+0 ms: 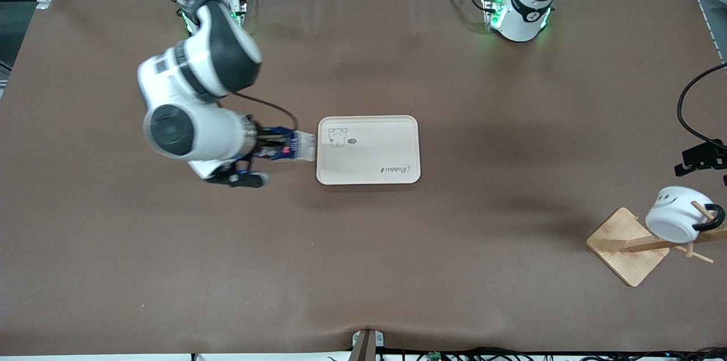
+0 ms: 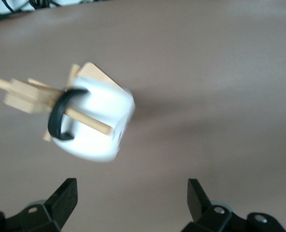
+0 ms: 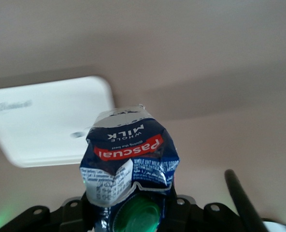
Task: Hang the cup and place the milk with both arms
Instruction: 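Hang the mug handle on the stand peg while the right gripper carries the carton, then release the mug and raise the left gripper while the right gripper lowers the carton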
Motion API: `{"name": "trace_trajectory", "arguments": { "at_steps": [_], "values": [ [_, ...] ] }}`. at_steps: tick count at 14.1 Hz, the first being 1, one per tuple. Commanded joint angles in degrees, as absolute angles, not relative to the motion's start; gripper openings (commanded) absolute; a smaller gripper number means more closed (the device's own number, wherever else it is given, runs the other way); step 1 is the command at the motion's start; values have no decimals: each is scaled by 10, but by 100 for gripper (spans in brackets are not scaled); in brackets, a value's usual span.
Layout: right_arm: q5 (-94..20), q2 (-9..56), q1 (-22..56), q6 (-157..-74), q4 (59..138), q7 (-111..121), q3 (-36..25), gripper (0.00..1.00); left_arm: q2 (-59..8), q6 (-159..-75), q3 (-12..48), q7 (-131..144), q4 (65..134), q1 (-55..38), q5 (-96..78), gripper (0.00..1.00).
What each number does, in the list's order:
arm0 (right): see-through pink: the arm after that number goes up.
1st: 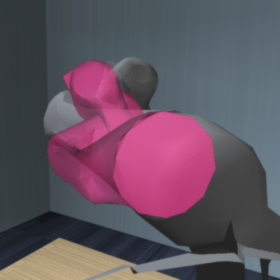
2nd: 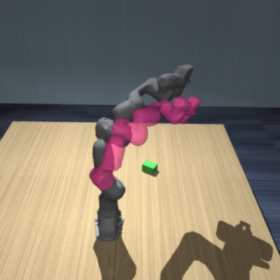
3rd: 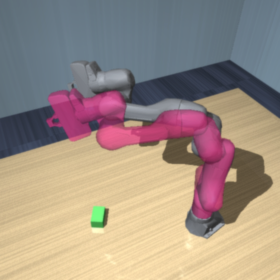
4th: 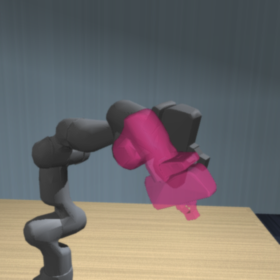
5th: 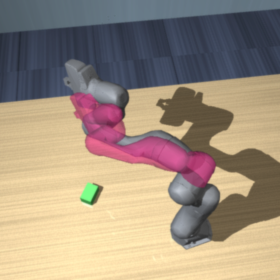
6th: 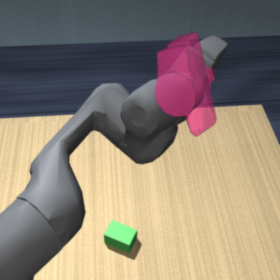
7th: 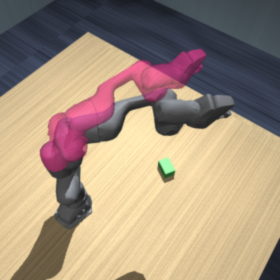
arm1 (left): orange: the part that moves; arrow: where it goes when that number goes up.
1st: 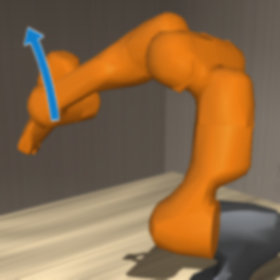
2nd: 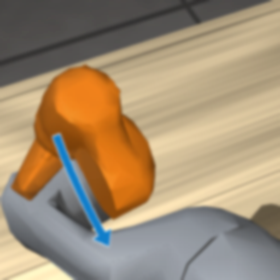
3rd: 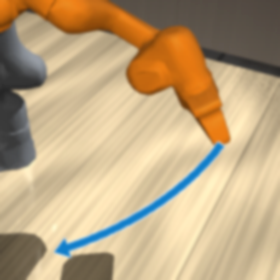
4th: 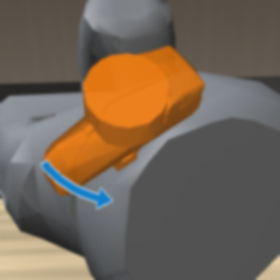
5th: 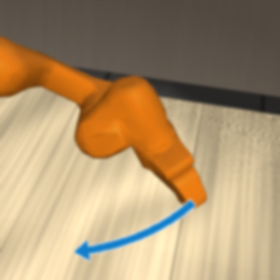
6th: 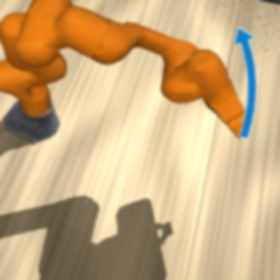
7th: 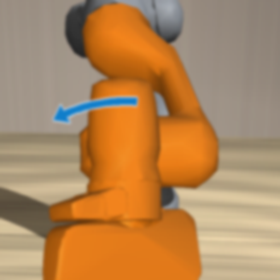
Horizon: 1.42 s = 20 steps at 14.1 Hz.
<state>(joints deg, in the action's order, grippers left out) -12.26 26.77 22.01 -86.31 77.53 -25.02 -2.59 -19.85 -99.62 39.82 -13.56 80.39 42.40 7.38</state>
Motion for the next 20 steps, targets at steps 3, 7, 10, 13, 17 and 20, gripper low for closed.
{"name": "trace_trajectory", "arguments": {
  "at_steps": [3,7,10,13,17,20],
  "values": [
    [-41,255,96,-841,787,-122,-16,0,-161,-947,413,-97,810,427,66,100],
    [44,254,47,-854,811,-23,-17,0,-152,-926,439,-42,808,427,69,100],
    [69,245,10,-935,878,-13,-16,0,-151,-916,459,28,806,428,70,100],
    [85,199,-6,-1013,998,-27,-18,0,-152,-916,464,34,805,428,71,100],
    [84,195,-38,-1070,1054,-27,-17,0,-153,-916,466,29,801,427,69,100],
    [84,193,-38,-1077,1071,-30,-17,21,-152,-916,449,29,799,383,71,100]
  ]
}}
